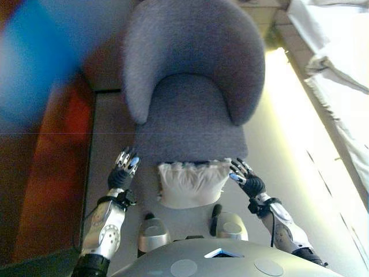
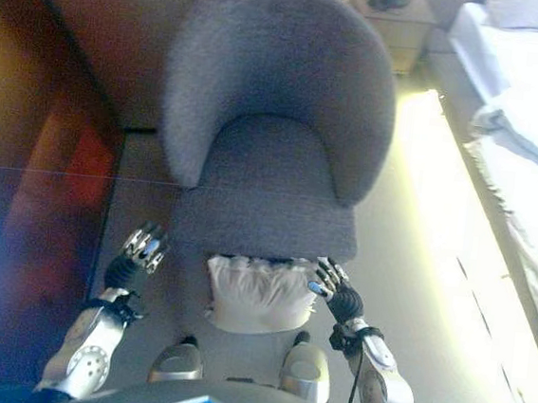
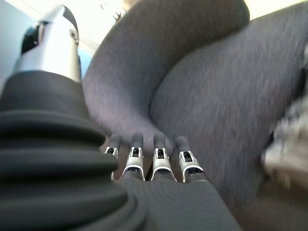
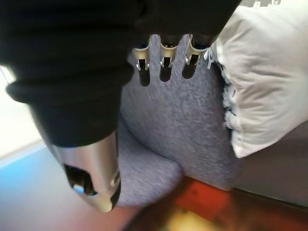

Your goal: Pick up the cushion and take it to the sofa

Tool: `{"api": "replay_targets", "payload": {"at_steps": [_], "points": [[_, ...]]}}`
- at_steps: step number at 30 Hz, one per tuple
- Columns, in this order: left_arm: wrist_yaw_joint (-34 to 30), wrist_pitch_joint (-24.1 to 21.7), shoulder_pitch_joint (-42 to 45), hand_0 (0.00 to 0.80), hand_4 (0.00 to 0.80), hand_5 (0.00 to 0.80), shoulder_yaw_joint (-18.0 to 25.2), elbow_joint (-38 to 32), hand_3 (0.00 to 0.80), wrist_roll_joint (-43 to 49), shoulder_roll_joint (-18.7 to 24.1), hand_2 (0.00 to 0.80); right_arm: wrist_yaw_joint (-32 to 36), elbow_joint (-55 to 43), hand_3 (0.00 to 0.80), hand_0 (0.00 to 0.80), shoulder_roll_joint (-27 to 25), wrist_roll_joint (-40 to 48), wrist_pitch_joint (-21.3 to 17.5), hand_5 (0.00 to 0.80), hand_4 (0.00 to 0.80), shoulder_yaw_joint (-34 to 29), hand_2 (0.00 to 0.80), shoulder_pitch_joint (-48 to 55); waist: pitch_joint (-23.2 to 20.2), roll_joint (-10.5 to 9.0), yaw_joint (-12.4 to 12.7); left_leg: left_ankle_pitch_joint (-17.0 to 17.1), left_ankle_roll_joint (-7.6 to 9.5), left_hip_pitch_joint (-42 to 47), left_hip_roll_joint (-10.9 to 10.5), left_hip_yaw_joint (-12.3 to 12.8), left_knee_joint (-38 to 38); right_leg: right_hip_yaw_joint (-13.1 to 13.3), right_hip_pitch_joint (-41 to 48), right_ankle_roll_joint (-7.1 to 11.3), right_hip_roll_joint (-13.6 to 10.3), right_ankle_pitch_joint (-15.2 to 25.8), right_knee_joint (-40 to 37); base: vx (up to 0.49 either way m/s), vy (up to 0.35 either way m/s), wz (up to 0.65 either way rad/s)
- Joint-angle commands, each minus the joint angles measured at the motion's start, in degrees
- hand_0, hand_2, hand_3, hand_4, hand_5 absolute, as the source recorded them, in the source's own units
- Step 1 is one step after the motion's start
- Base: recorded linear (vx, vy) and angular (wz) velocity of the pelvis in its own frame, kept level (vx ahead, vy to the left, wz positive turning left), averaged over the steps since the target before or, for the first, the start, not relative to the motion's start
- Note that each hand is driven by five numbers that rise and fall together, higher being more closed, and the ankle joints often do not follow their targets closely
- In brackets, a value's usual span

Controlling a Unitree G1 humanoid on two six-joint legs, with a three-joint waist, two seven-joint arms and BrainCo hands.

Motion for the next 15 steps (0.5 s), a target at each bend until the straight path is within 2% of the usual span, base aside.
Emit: {"api": "replay_targets", "payload": {"at_steps": [1,3,6,8,11,15], "points": [[3.31,-4.56,-2.39,0.0,0.0,0.0,-0.35,2.01,0.0,6.48,2.21,0.0,-3.94,-0.94,0.0,0.0,0.33,-1.94,-6.47,0.0,0.0,-0.96,0.0,-5.25,0.54,0.11,-0.48,0.82,1.1,-1.57,0.38,1.16,1.1,1.74,-1.86,2.5,-3.54,1.8,0.99,0.087,0.205,0.05],[4.04,-4.96,-4.59,0.0,0.0,0.0,-1.27,4.95,0.0,8.92,1.39,0.0,-6.27,1.37,0.0,0.0,1.09,-3.44,-6.45,0.0,0.0,-1.8,0.0,-6.85,1.37,0.91,-0.99,0.24,1.51,-1.98,-0.33,1.51,1.67,2.47,-3.91,2.82,-5.11,2.06,3.35,0.052,0.181,0.01],[4.97,-6.05,-7.71,0.0,0.0,0.0,-3.28,6.6,0.0,10.13,1.46,0.0,-9.44,5.82,0.0,0.0,1.23,-5.28,-5.33,0.0,0.0,-3.31,0.0,-9.8,4.11,1.59,-0.72,-1.82,2.36,-6.72,-1.71,0.66,7.3,3.42,-8.0,2.88,-7.64,3.09,6.26,-0.07,0.127,0.06],[6.04,-8.01,-10.76,0.0,0.0,0.0,-4.33,7.95,0.0,9.03,2.07,0.0,-11.02,9.63,0.0,0.0,-0.68,-6.09,-6.36,0.0,0.0,-3.35,0.0,-13.7,7.33,2.07,-0.33,-3.13,2.33,-11.61,-1.81,0.22,12.33,3.69,-12.0,2.82,-8.8,3.35,8.65,-0.257,0.107,0.01],[8.26,-10.41,-15.92,0.0,0.0,0.0,-6.11,9.71,0.0,6.99,3.61,0.0,-13.41,13.69,0.0,0.0,-2.83,-4.89,-7.28,0.0,0.0,-2.33,0.0,-20.45,11.59,2.58,0.53,-4.52,2.11,-18.68,-0.93,0.12,17.85,3.94,-18.19,2.43,-9.31,2.91,12.49,-0.309,0.071,-0.14],[9.48,-11.86,-21.34,0.0,0.0,0.0,-8.04,11.67,0.0,6.47,4.42,0.0,-15.46,16.48,0.0,0.0,-5.6,-4.5,-6.19,0.0,0.0,-2.5,0.0,-27.77,15.24,3.28,0.61,-5.34,1.66,-26.53,-0.01,-0.8,22.73,6.21,-25.24,1.94,-8.33,1.77,16.83,-0.237,0.046,-0.28]]}}
